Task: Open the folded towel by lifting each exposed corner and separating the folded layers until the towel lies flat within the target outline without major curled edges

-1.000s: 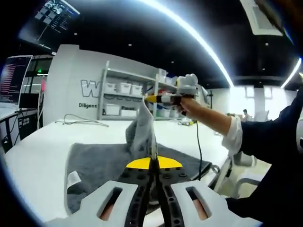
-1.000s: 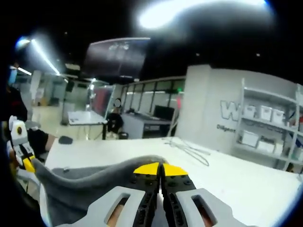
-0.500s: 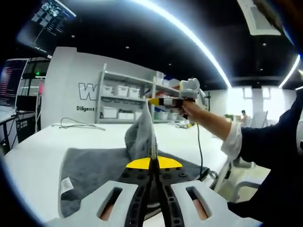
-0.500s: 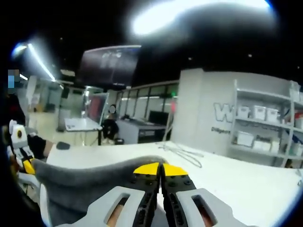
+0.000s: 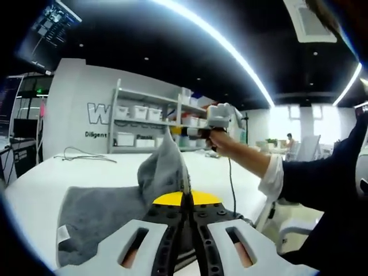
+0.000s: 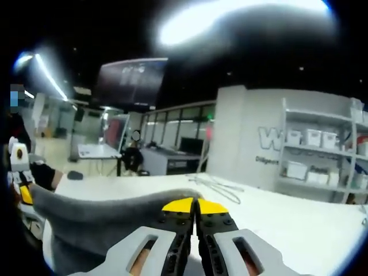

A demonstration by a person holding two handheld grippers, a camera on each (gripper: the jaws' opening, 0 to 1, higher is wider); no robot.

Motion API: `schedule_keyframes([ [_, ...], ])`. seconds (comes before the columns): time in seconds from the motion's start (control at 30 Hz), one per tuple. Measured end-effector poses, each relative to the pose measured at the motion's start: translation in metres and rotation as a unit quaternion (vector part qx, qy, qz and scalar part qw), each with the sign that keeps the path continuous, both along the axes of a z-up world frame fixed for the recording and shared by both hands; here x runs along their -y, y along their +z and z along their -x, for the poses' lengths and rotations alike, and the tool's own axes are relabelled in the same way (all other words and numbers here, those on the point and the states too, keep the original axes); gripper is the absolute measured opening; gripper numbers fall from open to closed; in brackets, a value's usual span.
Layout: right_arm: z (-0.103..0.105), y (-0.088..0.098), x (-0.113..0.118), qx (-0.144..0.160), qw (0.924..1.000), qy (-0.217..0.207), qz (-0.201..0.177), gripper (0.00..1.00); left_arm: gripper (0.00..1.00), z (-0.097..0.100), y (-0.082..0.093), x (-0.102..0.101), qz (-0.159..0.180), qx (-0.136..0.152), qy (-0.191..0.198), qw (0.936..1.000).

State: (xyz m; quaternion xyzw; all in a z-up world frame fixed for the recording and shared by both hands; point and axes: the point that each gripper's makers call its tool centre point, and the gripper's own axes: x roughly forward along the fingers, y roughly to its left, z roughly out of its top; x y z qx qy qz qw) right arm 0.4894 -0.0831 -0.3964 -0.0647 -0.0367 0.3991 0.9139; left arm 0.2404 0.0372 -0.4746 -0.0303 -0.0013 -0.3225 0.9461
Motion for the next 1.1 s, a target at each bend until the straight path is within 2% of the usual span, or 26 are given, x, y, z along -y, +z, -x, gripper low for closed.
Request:
schedule_keyframes([
  [0.17,-0.003,-0.004,0.006,0.001,1.0,0.009,0.001,0.0,0.02,0.003,0.007,0.02,-0.006,0.003,-0.017,0.9998],
  [0.37,-0.009,-0.005,0.019,0.003,0.9999,0.016,0.0,0.0,0.02,0.001,0.012,0.032,-0.008,0.003,-0.026,0.9996],
  [0.43,-0.007,-0.007,0.021,0.002,0.9995,0.031,0.002,0.0,0.02,0.0,0.014,0.036,-0.009,0.003,-0.028,0.9996],
  [0.73,-0.009,-0.016,0.043,0.003,0.9993,0.038,-0.001,0.0,0.02,0.0,0.013,0.057,-0.015,-0.002,-0.035,0.9993],
  [1.0,-0.009,-0.015,0.063,0.0,0.999,0.044,-0.009,0.0,0.02,-0.001,0.012,0.072,-0.024,-0.003,-0.034,0.9991],
  [1.1,-0.005,-0.011,0.068,-0.006,0.999,0.039,-0.023,0.0,0.02,0.0,0.012,0.078,-0.027,-0.002,-0.036,0.999],
])
